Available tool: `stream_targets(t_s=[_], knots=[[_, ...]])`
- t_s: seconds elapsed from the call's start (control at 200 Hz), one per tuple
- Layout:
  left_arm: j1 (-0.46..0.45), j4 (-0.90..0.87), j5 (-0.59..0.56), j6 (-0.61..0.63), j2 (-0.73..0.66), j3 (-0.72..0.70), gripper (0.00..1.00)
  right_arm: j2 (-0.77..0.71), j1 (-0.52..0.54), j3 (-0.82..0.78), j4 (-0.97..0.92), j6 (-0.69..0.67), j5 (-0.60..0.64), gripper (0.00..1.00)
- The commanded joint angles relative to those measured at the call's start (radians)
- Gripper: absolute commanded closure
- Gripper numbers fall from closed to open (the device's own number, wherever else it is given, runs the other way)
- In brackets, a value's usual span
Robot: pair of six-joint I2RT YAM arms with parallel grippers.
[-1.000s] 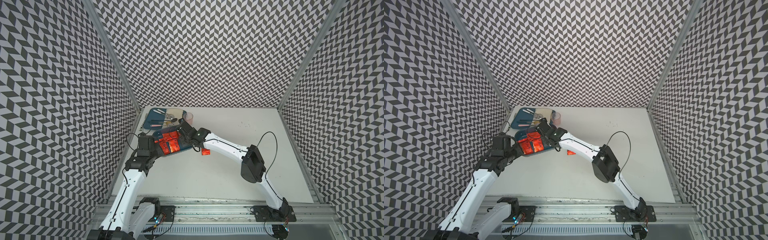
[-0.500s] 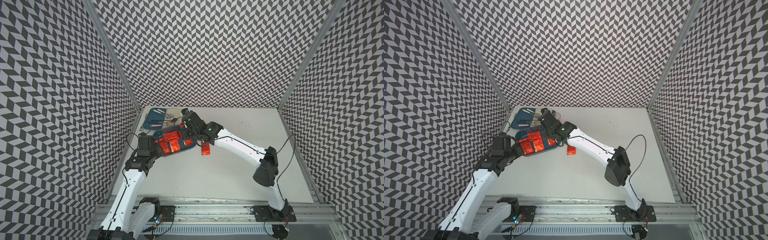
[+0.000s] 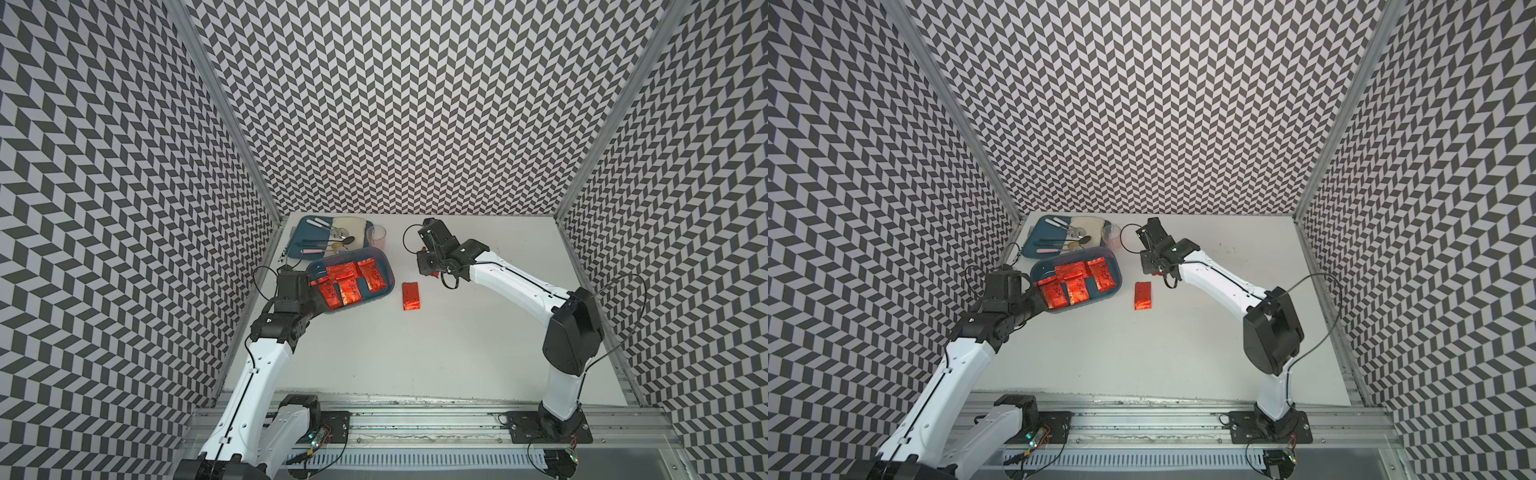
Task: Take the tea bags out of the storage box
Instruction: Place the tea bag at the center of the board.
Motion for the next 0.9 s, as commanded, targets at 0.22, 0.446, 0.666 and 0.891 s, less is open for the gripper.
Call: stream_targets(t_s=[0.22, 0.446, 0.666, 0.891], knots=[[0.006, 0.061, 0.016, 0.005, -0.029, 0.004, 1.00, 0.103, 0.014, -0.079, 0.034, 0.017, 0.000, 1.00], [0.006, 0.062, 0.018, 0.005, -0.029, 0.002, 1.00, 0.111, 0.013, -0.127, 0.022, 0.026, 0.016, 1.00], [0.006, 0.062, 0.020, 0.004, -0.025, 0.002, 1.00, 0.122, 0.016, -0.157, 0.031, 0.029, -0.003, 1.00], [0.006, 0.062, 0.020, 0.005, -0.020, 0.003, 1.00, 0.134, 0.019, -0.154, 0.042, 0.033, -0.020, 1.00]])
